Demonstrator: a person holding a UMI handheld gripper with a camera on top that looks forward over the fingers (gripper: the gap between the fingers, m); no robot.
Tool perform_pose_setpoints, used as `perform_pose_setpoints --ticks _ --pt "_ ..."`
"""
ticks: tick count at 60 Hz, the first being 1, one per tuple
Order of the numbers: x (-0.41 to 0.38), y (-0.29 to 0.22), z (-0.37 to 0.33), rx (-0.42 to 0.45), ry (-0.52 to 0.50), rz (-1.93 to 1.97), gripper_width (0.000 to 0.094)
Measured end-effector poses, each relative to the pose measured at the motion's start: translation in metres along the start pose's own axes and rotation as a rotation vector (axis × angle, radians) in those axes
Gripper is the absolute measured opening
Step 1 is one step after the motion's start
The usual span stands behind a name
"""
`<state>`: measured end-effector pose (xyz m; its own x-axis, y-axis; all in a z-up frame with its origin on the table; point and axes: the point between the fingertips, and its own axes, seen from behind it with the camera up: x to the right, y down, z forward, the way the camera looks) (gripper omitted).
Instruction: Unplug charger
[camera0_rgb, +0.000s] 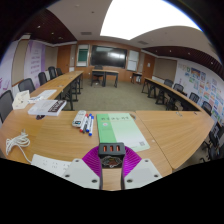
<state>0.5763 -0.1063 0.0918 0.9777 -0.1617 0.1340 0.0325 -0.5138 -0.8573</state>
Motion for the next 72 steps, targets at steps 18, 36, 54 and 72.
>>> perform_pose_setpoints --ticks 18,36,54,72 --pt "0.017 0.087 0.033 -0.248 -0.125 0.047 0.0360" --pt "0.018 0.067 0.021 -0.203 -0.155 -0.005 0.0858" --pt "0.021 0.020 -0.109 -0.051 -0.123 0.012 0.0861" --pt "0.021 0.020 -0.261 0.029 -0.079 -0.002 0.0854"
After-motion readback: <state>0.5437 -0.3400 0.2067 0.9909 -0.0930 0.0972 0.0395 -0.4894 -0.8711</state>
